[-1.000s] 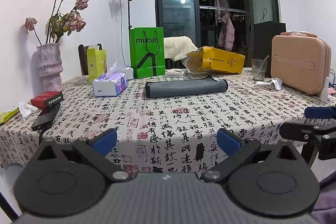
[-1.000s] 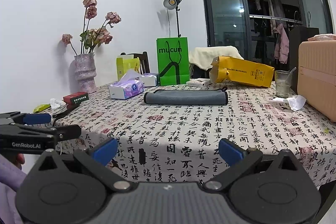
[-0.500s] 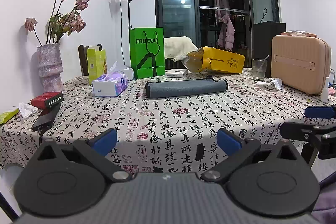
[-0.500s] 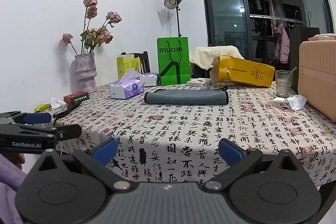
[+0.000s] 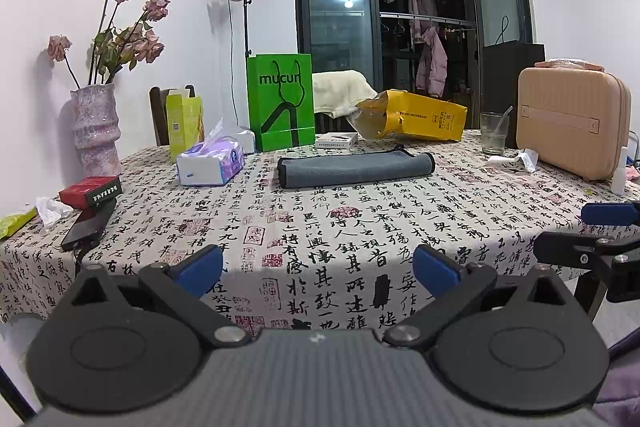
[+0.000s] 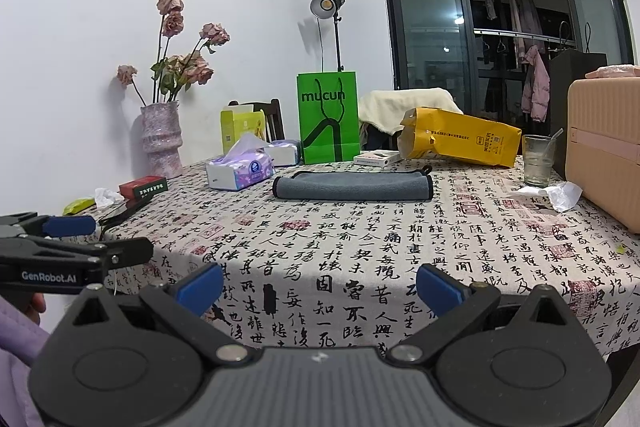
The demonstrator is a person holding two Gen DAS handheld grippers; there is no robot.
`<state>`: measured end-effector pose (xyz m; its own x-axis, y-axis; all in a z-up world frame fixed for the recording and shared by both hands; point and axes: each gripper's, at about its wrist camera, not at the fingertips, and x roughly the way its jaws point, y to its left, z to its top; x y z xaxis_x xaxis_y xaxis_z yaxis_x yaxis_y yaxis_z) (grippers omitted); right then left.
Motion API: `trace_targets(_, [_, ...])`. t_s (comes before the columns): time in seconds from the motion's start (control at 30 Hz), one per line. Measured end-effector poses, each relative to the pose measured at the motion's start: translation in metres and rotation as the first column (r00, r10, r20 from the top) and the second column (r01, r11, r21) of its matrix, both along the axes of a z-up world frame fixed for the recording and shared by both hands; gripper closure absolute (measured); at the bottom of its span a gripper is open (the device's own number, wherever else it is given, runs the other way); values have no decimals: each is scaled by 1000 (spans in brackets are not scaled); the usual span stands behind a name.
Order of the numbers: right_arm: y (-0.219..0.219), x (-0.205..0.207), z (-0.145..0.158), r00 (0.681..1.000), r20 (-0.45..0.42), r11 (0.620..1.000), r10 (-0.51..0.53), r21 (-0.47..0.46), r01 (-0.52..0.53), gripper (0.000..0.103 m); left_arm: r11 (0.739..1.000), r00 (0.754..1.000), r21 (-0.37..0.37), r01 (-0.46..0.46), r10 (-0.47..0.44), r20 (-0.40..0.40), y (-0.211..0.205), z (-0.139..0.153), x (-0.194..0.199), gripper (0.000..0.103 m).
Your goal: Fold towel
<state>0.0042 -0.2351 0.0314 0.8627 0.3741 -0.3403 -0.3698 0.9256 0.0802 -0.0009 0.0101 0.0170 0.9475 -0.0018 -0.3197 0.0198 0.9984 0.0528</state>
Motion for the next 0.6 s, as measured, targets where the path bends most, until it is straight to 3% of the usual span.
trace_targets(0.6, [1,1,0,1000,-4,1000,1,2,-1,0,1000,1000,0,0,0,0,0,0,0,0])
